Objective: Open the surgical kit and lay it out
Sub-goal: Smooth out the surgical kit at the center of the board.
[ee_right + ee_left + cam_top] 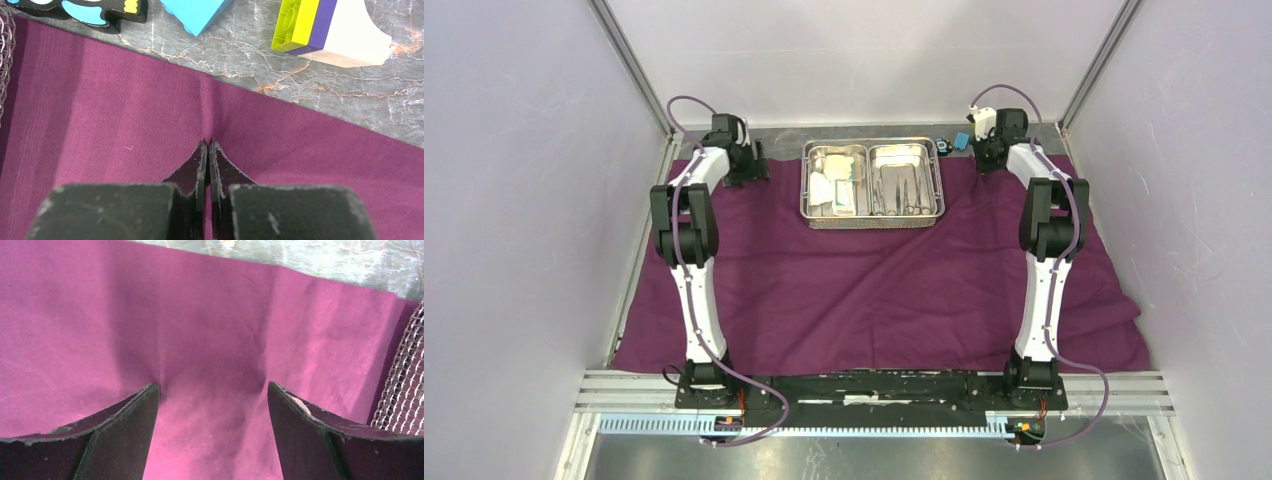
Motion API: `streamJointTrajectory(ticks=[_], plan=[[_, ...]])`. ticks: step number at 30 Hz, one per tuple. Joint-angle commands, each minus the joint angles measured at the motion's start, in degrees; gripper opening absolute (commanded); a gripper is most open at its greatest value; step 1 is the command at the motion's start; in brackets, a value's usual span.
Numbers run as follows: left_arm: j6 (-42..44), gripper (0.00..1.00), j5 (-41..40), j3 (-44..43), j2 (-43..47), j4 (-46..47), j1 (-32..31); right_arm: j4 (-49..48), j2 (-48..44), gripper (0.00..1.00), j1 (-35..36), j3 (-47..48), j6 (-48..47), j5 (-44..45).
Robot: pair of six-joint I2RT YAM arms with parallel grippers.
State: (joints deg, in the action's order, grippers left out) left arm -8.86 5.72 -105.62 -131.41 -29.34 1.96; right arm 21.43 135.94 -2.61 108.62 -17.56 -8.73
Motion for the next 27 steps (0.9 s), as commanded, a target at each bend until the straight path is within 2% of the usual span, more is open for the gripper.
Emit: streamJointTrajectory(ticks=[1,5,7,13,21,27], plan=[[2.1,0.86,-2.4,0.8,1.1,0.8,-1.3,3.3,-0.5,0.05,-1.4,-1.7,-1.6,3.7],[3.2,0.87,-3.1,2.2,1.2,1.4,-1.3,3.4,-0.3,0.05,-1.3,-1.9,-1.8,3.7],[4.2,0.85,-3.8,2.8,1.2,1.4,-3.2,3.3,-0.2,0.05,-1.3,-1.8,-1.8,3.9],[6.3,0.67,-5.3,4.8,1.0,1.2,-3.8,3.5,-0.1,0.05,-1.4,-1.5,-1.8,3.9],[7.6,0.55,-5.4,4.7,0.8,-0.8,-4.3,3.7,-0.2,0.04,-1.3,-1.3,-2.0,4.1],[8.4,0.33,-4.9,3.6,0.1,-2.0,-4.4,3.8,-0.4,0.04,-1.3,-1.6,-2.3,4.2]])
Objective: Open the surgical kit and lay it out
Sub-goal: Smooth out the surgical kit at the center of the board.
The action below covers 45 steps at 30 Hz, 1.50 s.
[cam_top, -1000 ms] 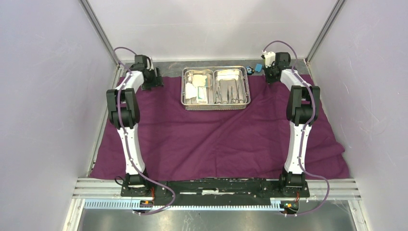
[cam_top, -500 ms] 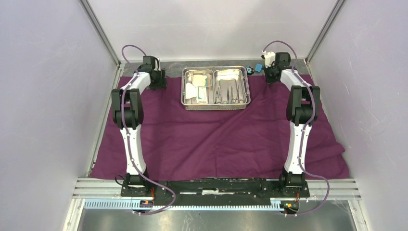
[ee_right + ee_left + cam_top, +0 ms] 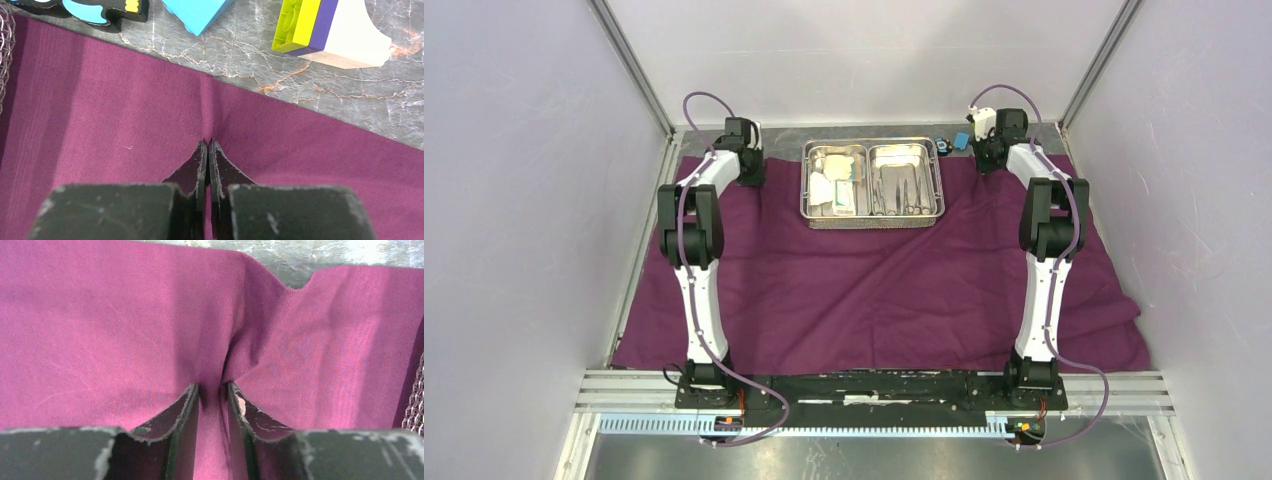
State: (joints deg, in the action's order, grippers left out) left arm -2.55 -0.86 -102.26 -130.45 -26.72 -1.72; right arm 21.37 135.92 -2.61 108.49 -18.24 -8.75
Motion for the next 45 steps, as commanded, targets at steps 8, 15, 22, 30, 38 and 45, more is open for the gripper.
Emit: streamJointTrajectory(ticks=[8,15,22,30,38,45], plan=[[2.5,0.02,2.1,-4.6,-4.3,-8.2,0.1,4.4,-0.6,0.03,-1.3,-1.8,-2.3,4.5],[2.0,0.02,2.4,-5.9,-4.0,-8.5,4.2,4.4,-0.8,0.0,-1.3,-2.3,-3.0,4.3],[1.4,0.02,3.5,-7.1,-4.0,-9.0,8.2,4.4,-0.4,0.0,-0.6,-2.1,-2.9,3.9],[1.3,0.02,3.7,-10.4,-5.1,-10.6,9.2,4.8,-0.4,0.0,0.1,-2.1,-3.2,4.1],[1.4,0.02,3.1,-11.4,-4.8,-11.0,11.0,4.9,-0.7,0.0,0.5,-1.7,-3.3,4.3],[1.7,0.02,3.1,-12.8,-5.1,-11.1,12.4,4.8,-0.8,0.0,1.2,-1.7,-3.2,4.4]])
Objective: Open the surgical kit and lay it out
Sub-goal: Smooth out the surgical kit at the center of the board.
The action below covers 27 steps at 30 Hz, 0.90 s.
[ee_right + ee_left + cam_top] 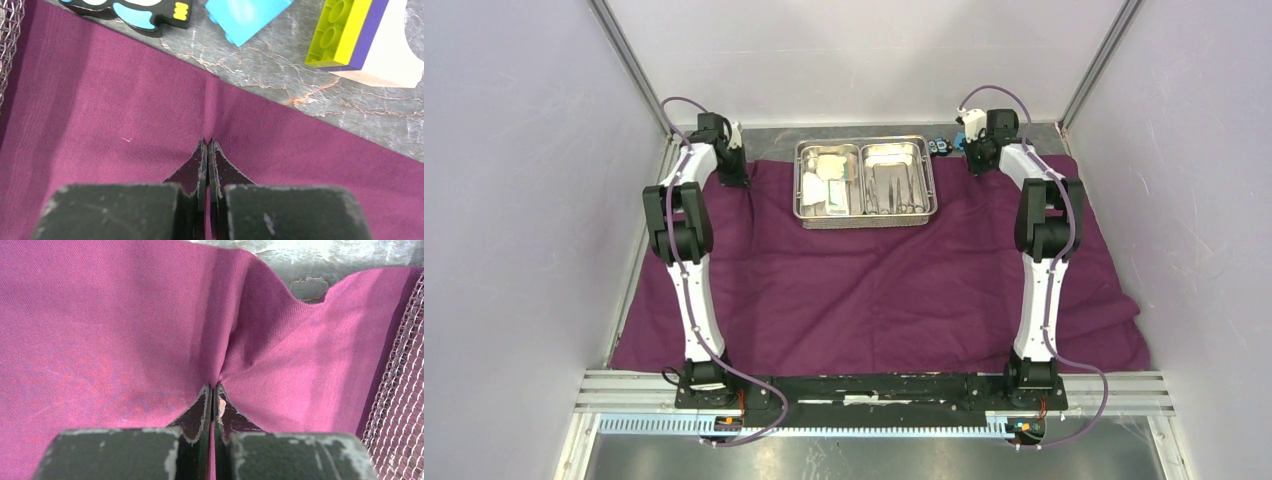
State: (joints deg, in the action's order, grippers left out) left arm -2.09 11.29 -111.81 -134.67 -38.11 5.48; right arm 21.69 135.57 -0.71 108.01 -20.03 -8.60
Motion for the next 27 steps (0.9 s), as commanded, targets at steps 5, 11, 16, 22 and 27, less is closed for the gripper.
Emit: streamJointTrajectory(ticks=[5,11,16,22,27], plan=[[0.7,0.02,-7.9,-7.6,-3.2,-1.5,5.0,4.2,0.3,0.0,-0.7,0.3,-1.5,6.7],[1.2,0.02,-9.1,-12.3,-6.2,-3.1,5.1,5.0,1.2,0.0,-0.7,2.5,-0.8,7.5],[1.1,0.02,-9.8,-14.9,-7.8,-3.9,5.3,5.8,2.4,0.0,-0.6,4.8,-0.1,8.2],[1.0,0.02,-10.0,-17.1,-8.9,-4.9,5.3,6.2,3.8,0.0,-0.7,6.6,0.4,10.9],[1.3,0.02,-10.8,-18.5,-9.4,-5.2,5.4,6.1,4.0,0.0,-0.9,7.0,1.4,11.0]])
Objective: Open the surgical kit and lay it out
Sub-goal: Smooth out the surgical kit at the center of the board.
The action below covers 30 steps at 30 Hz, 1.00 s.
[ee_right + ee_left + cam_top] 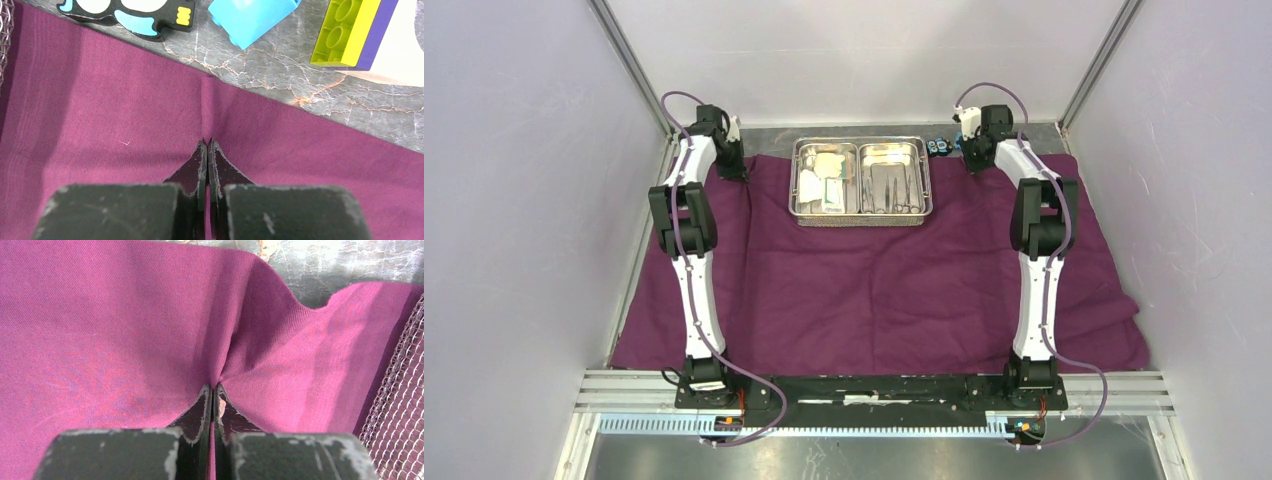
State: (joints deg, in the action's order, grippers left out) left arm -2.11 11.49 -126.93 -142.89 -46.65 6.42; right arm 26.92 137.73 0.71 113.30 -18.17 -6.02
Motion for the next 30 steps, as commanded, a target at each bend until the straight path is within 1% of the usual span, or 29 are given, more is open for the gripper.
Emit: streamJointTrajectory(ticks=[1,19,24,30], plan=[[1.4,0.02,-11.1,-3.5,-1.3,3.3,4.4,0.8,1.8,0.0,-2.3,1.9,-0.3,8.3],[2.0,0.02,-11.2,-2.5,-0.8,3.0,6.4,0.9,1.0,0.0,-2.1,0.9,-0.3,3.8],[1.9,0.02,-11.3,-4.6,-1.7,2.8,6.3,0.3,-0.1,0.0,-2.1,-0.4,-0.9,1.9],[1.6,0.02,-11.2,-9.2,-3.9,1.2,6.2,1.0,0.6,0.0,-2.2,1.1,-1.7,5.1]])
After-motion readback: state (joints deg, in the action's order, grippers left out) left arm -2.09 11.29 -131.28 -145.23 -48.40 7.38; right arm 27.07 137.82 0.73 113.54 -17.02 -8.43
